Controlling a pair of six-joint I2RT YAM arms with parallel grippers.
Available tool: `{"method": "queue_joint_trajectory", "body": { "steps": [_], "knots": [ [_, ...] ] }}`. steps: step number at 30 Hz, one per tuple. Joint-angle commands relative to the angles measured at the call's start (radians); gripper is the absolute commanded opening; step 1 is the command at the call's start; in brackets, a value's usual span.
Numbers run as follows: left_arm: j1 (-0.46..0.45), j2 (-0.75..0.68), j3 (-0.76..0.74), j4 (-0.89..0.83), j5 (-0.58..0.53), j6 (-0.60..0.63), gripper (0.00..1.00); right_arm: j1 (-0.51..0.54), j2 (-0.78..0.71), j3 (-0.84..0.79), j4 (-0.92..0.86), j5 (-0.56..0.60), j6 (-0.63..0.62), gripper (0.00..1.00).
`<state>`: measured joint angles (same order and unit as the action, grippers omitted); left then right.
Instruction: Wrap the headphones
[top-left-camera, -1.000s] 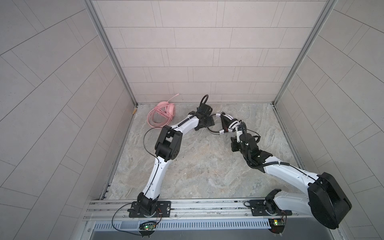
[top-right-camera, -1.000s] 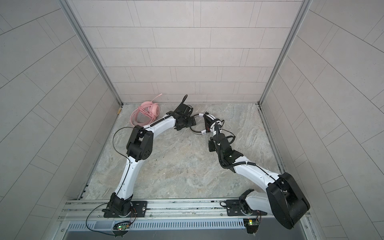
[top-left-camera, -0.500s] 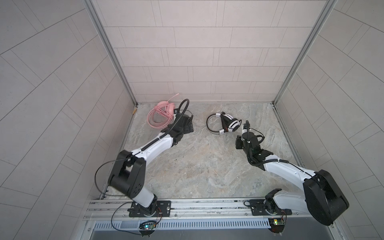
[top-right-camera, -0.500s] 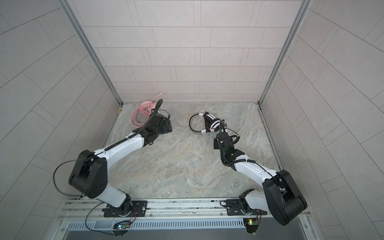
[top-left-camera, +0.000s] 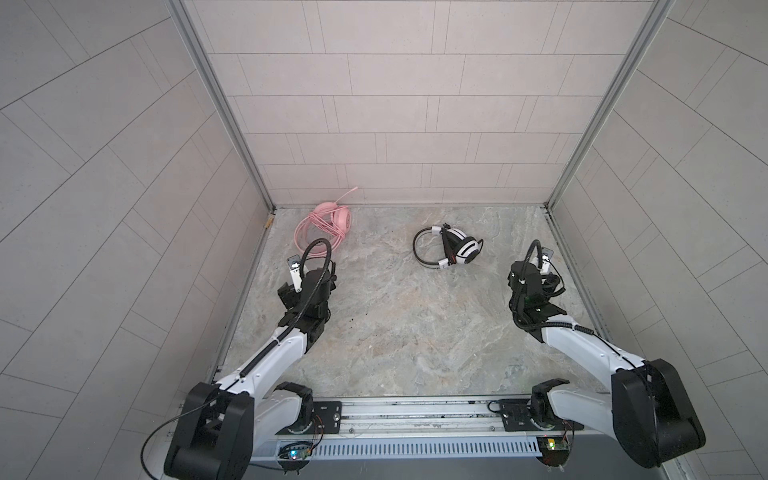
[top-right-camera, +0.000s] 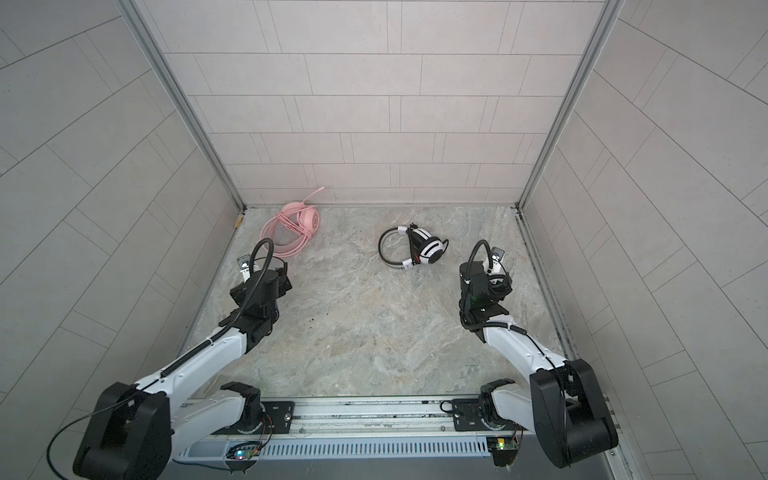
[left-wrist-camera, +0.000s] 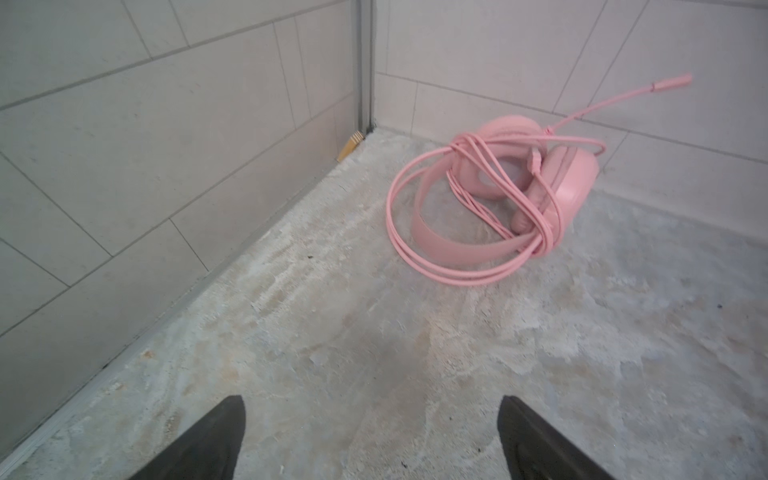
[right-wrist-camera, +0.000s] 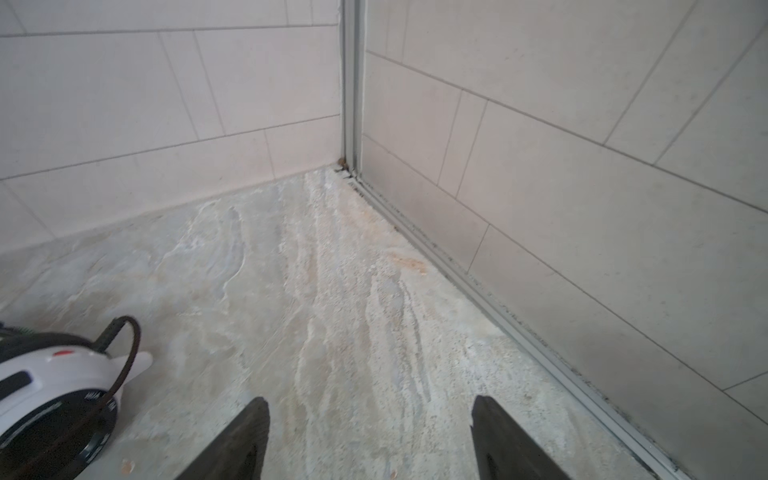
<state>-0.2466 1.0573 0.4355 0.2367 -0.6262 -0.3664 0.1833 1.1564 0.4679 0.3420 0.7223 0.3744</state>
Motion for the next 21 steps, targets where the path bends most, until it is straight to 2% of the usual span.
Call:
{"method": "queue_joint_trajectory", "body": {
  "steps": [1, 3, 5, 8, 10, 12, 15, 17, 18, 20, 21],
  "knots": [
    [0.024, -0.019, -0.05, 0.126, -0.062, 0.051, 1.0, -0.015, 0.005, -0.112, 0.275, 0.034, -0.161, 0.78],
    [0.049, -0.007, -0.06, 0.162, -0.059, 0.072, 1.0, -0.017, 0.045, -0.181, 0.466, 0.024, -0.242, 0.78],
    [0.085, 0.022, -0.093, 0.252, -0.005, 0.101, 1.0, -0.02, 0.102, -0.221, 0.606, 0.013, -0.294, 0.78],
    [0.122, 0.124, -0.179, 0.472, -0.031, 0.116, 1.0, -0.029, 0.188, -0.226, 0.661, 0.0, -0.292, 0.78],
    [0.133, 0.224, -0.211, 0.635, -0.019, 0.21, 1.0, -0.041, 0.269, -0.219, 0.703, -0.031, -0.283, 0.78],
    [0.138, 0.31, -0.217, 0.781, 0.006, 0.259, 1.0, -0.048, 0.346, -0.223, 0.821, -0.062, -0.304, 0.79],
    [0.156, 0.474, -0.218, 0.967, 0.144, 0.301, 1.0, -0.059, 0.306, -0.183, 0.663, -0.189, -0.301, 0.79],
    [0.182, 0.562, -0.196, 1.018, 0.236, 0.308, 1.0, -0.075, 0.344, -0.149, 0.64, -0.282, -0.319, 0.79],
    [0.185, 0.553, -0.176, 0.981, 0.254, 0.316, 1.0, -0.078, 0.378, -0.14, 0.627, -0.313, -0.321, 0.78],
    [0.187, 0.48, -0.094, 0.716, 0.289, 0.296, 1.0, -0.079, 0.436, -0.148, 0.746, -0.314, -0.343, 0.79],
    [0.188, 0.472, -0.033, 0.588, 0.297, 0.299, 1.0, -0.082, 0.412, -0.145, 0.695, -0.314, -0.332, 0.79]
  ]
}}
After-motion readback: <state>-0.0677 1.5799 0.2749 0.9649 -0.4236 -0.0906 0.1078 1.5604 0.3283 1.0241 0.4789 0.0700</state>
